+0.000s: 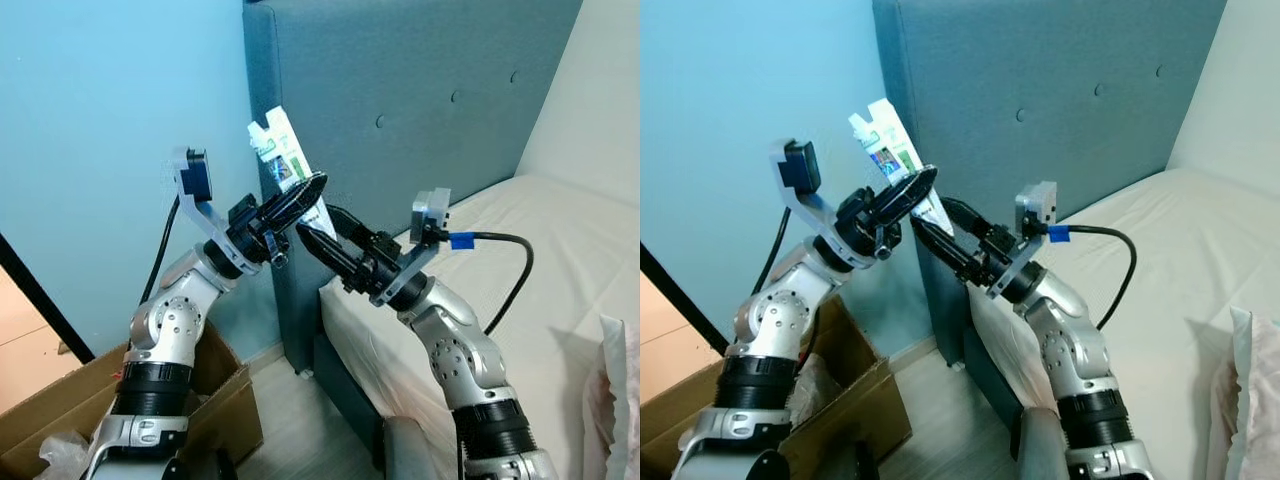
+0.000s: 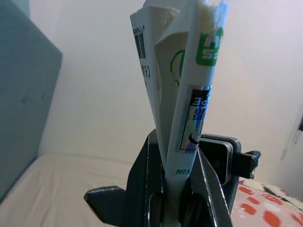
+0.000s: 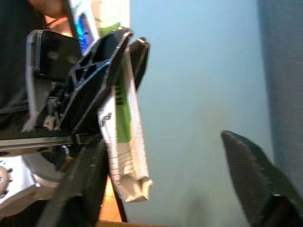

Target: Clean up the room

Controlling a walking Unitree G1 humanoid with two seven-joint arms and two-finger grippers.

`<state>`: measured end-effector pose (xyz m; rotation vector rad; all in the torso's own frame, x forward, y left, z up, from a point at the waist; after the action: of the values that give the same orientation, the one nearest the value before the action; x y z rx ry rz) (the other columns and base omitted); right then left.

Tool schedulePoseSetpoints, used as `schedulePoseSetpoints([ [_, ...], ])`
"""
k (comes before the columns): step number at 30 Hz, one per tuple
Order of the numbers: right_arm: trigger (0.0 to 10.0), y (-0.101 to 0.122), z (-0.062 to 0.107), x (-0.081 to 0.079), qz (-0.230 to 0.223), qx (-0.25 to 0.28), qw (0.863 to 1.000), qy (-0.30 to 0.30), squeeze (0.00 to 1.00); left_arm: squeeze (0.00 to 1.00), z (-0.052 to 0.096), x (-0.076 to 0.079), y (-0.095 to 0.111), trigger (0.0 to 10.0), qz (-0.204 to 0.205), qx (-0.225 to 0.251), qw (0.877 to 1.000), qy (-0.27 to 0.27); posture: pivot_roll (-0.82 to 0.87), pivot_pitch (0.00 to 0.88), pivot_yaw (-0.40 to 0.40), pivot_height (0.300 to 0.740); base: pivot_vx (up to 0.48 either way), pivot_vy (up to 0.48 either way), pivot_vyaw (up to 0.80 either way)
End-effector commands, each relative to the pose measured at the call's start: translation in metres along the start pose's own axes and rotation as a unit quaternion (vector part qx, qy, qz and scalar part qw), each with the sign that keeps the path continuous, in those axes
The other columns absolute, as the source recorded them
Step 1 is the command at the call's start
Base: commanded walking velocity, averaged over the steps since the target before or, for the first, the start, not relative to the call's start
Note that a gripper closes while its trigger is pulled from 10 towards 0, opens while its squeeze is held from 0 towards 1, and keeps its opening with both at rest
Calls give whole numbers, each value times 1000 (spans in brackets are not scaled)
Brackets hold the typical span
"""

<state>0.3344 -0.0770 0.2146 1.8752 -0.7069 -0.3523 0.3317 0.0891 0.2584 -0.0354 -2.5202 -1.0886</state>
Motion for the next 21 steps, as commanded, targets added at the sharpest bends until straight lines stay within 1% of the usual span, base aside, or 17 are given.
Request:
schedulePoseSetpoints([
  [1, 10000, 12, 11, 24, 20, 24, 997, -66, 1000, 0, 18, -13, 12, 0, -26, 17, 998, 49, -88, 0, 15, 550, 0, 0, 0],
  [3, 10000, 10, 13, 29, 23, 17, 996, -89, 1000, 0, 24, -20, 11, 0, -36, 13, 996, 77, -88, 0, 17, 550, 0, 0, 0],
  [4, 10000, 6, 16, 36, 27, 7, 993, -114, 1000, 0, 33, -32, 11, 0, -52, 11, 991, 119, -87, 0, 18, 550, 0, 0, 0],
  [7, 10000, 6, 16, 36, 27, 7, 993, -114, 1000, 0, 33, -32, 11, 0, -52, 11, 991, 119, -87, 0, 18, 550, 0, 0, 0],
  [8, 10000, 2, 20, 44, 31, -6, 989, -141, 1000, 0, 45, -46, 11, 0, -79, 1, 981, 177, -84, 0, 20, 550, 0, 0, 0],
  [9, 10000, -4, 26, 54, 38, -30, 983, -178, 1000, 0, 64, -65, 13, 0, -110, -7, 960, 257, -82, 0, 22, 550, 0, 0, 0],
  [10, 10000, -4, 26, 54, 38, -30, 983, -178, 1000, 0, 64, -65, 13, 0, -110, -7, 960, 257, -82, 0, 22, 550, 0, 0, 0],
  [11, 10000, -11, 31, 62, 43, -54, 976, -206, 1000, 0, 86, -82, 13, 0, -145, -27, 928, 343, -81, 0, 24, 550, 0, 0, 0],
  [12, 10000, -11, 31, 62, 43, -54, 976, -206, 1000, 0, 86, -82, 13, 0, -145, -27, 928, 343, -81, 0, 24, 550, 0, 0, 0],
  [13, 10000, -18, 37, 69, 50, -77, 969, -232, 1000, 0, 109, -94, 12, 0, -177, -50, 894, 409, -84, 0, 34, 550, 0, 0, 0],
  [14, 10000, -18, 37, 69, 50, -77, 969, -232, 1000, 0, 109, -94, 12, 0, -177, -50, 894, 409, -84, 0, 34, 550, 0, 0, 0],
  [15, 10000, -25, 42, 74, 54, -100, 961, -250, 1000, 0, 132, -103, 12, 0, -198, -67, 857, 471, -84, 0, 33, 550, 0, 0, 0],
  [16, 10000, -31, 47, 78, 63, -123, 954, -265, 1000, 0, 150, -108, 11, 0, -212, -81, 830, 509, -85, 0, 34, 550, 0, 0, 0],
  [18, 10000, -31, 47, 78, 63, -123, 954, -265, 1000, 0, 150, -108, 11, 0, -212, -81, 830, 509, -85, 0, 34, 550, 0, 0, 0],
  [19, 10000, -38, 52, 82, 70, -148, 945, -282, 1000, 0, 166, -110, 9, 0, -222, -93, 807, 539, -87, 0, 37, 550, 0, 0, 0],
  [20, 10000, -38, 52, 82, 70, -148, 945, -282, 1000, 0, 166, -110, 9, 0, -222, -93, 807, 539, -87, 0, 37, 550, 0, 0, 0],
  [21, 10000, -46, 57, 83, 71, -168, 941, -286, 1000, 0, 180, -112, 7, 0, -237, -110, 780, 568, -77, 0, 38, 550, 0, 0, 0],
])
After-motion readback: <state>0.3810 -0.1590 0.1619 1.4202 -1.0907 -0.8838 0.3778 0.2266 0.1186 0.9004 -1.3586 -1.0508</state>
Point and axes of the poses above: a point about 5 cm out from each wrist's last joint towards the gripper, its own z axis pointing back from the gripper into the wrist, its own y axis along the axis of the wrist's last joint, x = y × z, the point moved 3 cm from there along -z, pointing out of the wrist towards the gripper, and after that the axes turned 14 degrees about z, right-handed, at the moved point
